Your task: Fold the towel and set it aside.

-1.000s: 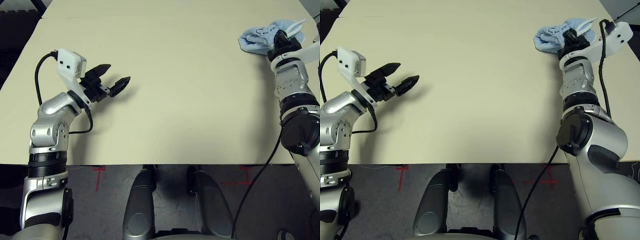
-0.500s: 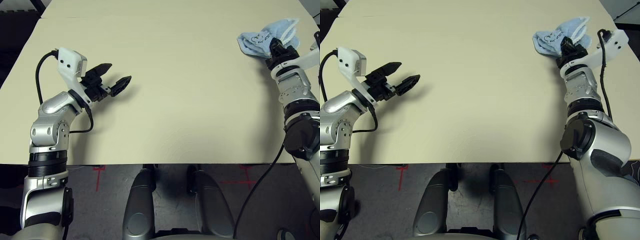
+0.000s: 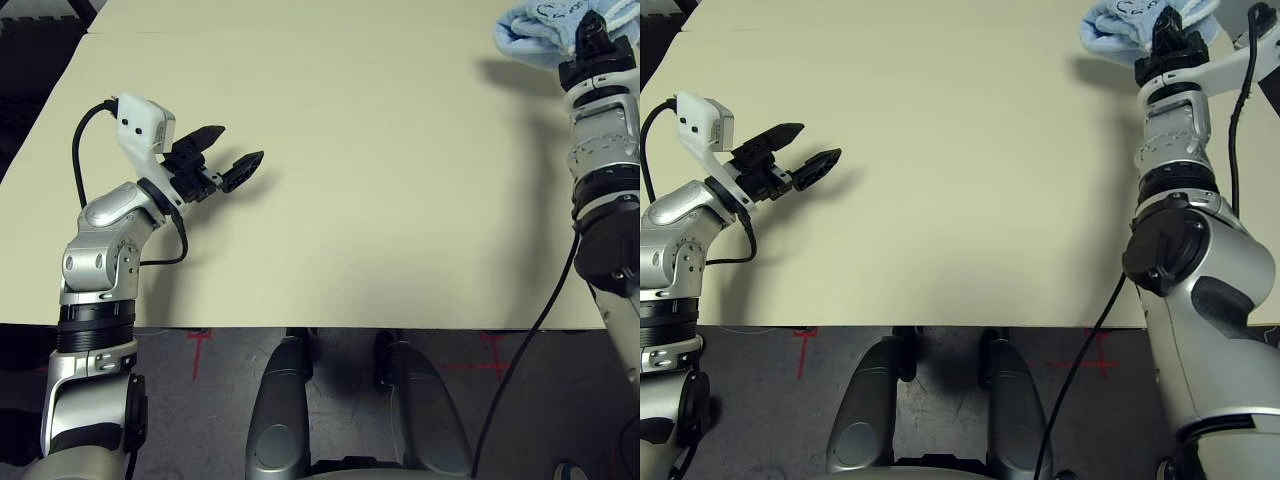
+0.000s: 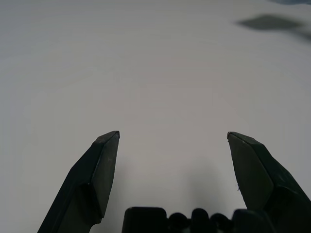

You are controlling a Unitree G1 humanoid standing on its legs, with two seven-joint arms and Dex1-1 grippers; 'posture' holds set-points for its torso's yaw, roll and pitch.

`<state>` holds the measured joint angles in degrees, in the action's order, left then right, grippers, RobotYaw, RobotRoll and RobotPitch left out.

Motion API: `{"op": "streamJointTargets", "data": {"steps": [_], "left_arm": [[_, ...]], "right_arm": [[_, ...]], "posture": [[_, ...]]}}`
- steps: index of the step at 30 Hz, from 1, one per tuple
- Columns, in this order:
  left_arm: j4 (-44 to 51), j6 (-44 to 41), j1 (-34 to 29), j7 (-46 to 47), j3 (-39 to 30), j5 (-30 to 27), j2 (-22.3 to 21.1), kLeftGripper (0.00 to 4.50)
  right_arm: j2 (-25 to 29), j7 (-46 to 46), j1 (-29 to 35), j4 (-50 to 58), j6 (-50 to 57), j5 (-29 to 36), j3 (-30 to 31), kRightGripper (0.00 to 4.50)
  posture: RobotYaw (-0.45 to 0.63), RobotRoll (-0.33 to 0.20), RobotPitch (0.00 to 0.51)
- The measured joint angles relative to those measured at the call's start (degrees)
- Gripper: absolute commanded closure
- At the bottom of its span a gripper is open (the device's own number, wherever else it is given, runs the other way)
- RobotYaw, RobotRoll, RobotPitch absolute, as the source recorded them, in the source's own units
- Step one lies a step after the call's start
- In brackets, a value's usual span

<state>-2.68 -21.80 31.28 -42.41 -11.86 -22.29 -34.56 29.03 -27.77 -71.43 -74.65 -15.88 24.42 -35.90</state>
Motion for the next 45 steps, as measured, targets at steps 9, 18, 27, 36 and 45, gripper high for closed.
{"op": "streamJointTargets", "data": {"steps": [9,18,27,36,45], "left_arm": [[2.0,-2.0,-1.4,-0.1,0.1,-0.3,-0.2,0.00],[1.5,-1.9,-0.3,-0.5,1.2,-0.2,-0.1,0.00],[-2.1,1.2,2.5,-1.3,2.7,0.0,1.2,0.00],[-2.9,2.0,2.5,-1.7,4.0,0.1,1.9,0.00],[-2.9,2.4,2.4,-1.9,4.1,0.1,2.0,0.00]], "right_arm": [[-0.7,-0.1,8.8,-0.1,-1.1,-3.3,3.4,4.46],[-0.8,-0.8,10.2,0.2,1.4,-0.3,1.0,4.46],[-1.6,1.8,11.0,6.3,16.0,7.0,-3.3,4.46],[-4.3,5.0,11.1,12.3,27.9,12.0,-5.0,4.46],[-6.4,7.3,9.3,16.2,38.3,12.3,-2.6,4.46]], "posture": [[0.11,0.000,0.360],[0.06,0.000,0.325],[0.04,0.000,0.310],[0.05,0.000,0.307],[0.04,0.000,0.299]]}}
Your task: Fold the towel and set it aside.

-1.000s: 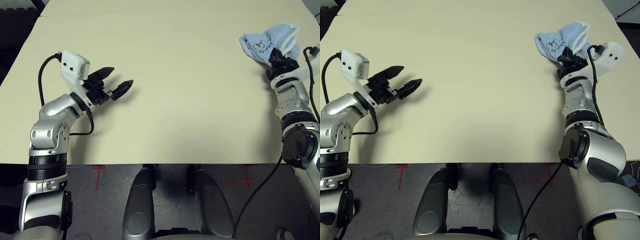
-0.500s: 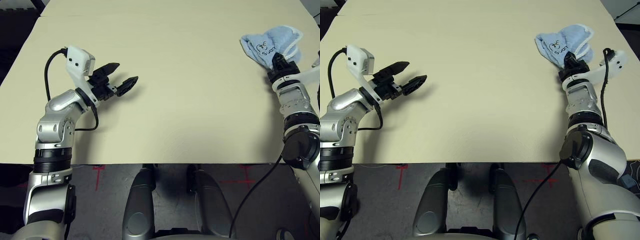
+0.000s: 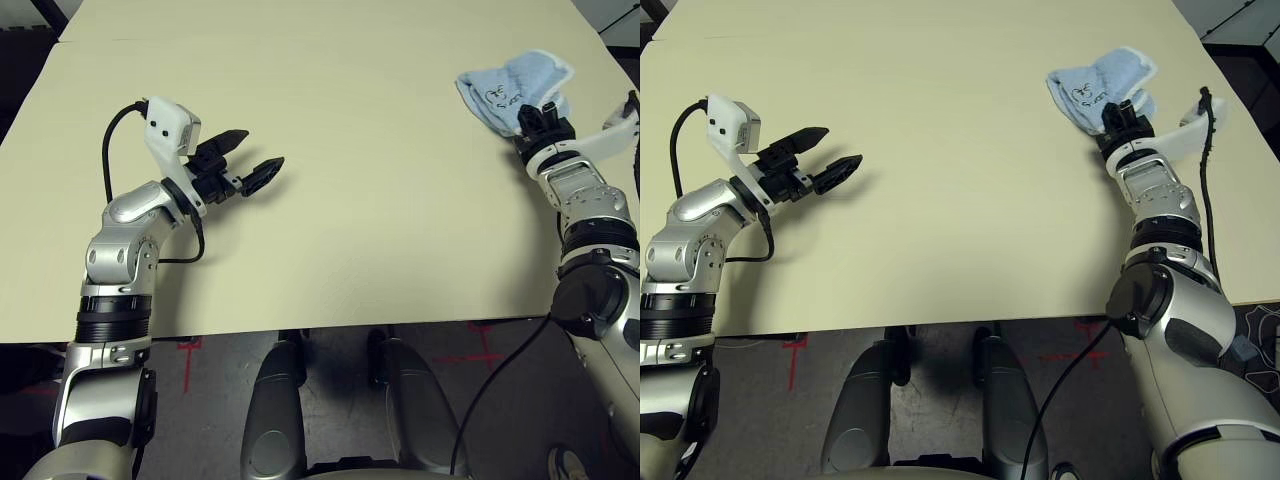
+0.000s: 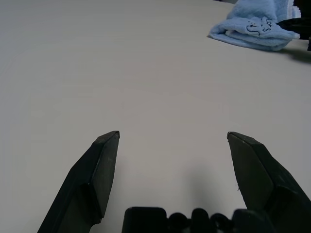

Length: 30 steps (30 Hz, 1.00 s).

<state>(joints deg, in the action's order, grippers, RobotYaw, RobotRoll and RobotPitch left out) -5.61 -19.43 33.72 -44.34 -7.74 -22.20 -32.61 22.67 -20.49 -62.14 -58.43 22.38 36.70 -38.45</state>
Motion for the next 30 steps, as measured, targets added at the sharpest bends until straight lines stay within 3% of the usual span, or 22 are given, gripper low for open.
{"op": "streamJointTargets", "data": {"steps": [15,18,22,27,28,30], "left_arm": [[0.0,0.5,0.1,-0.6,0.6,0.3,0.1,0.00],[0.0,0.5,0.1,-0.9,0.6,0.3,0.1,0.00],[-0.1,0.5,0.4,-1.0,0.8,0.6,0.0,0.00],[-1.9,1.1,2.0,-1.6,1.1,1.0,-0.1,0.00],[-2.3,1.2,2.1,-1.8,1.2,1.1,0.0,0.00],[-2.7,1.5,2.3,-2.0,1.2,1.3,0.0,0.00]], "right_arm": [[-3.4,8.7,1.2,7.9,6.0,2.6,-0.1,4.46],[-3.6,10.0,3.0,10.4,6.2,3.6,-0.6,3.61],[-3.9,11.2,7.9,16.1,8.2,5.0,-0.6,2.13],[-5.6,14.2,15.2,31.7,17.7,11.1,-0.6,0.26],[-5.7,14.9,16.6,34.7,20.4,12.6,-0.5,0.01],[-5.6,15.9,19.0,39.3,25.0,15.5,-0.5,0.01]], "posture": [[0.05,0.000,0.297],[0.04,0.000,0.292],[0.03,0.000,0.282],[0.01,0.000,0.270],[0.01,0.000,0.269],[0.01,0.000,0.268]]}}
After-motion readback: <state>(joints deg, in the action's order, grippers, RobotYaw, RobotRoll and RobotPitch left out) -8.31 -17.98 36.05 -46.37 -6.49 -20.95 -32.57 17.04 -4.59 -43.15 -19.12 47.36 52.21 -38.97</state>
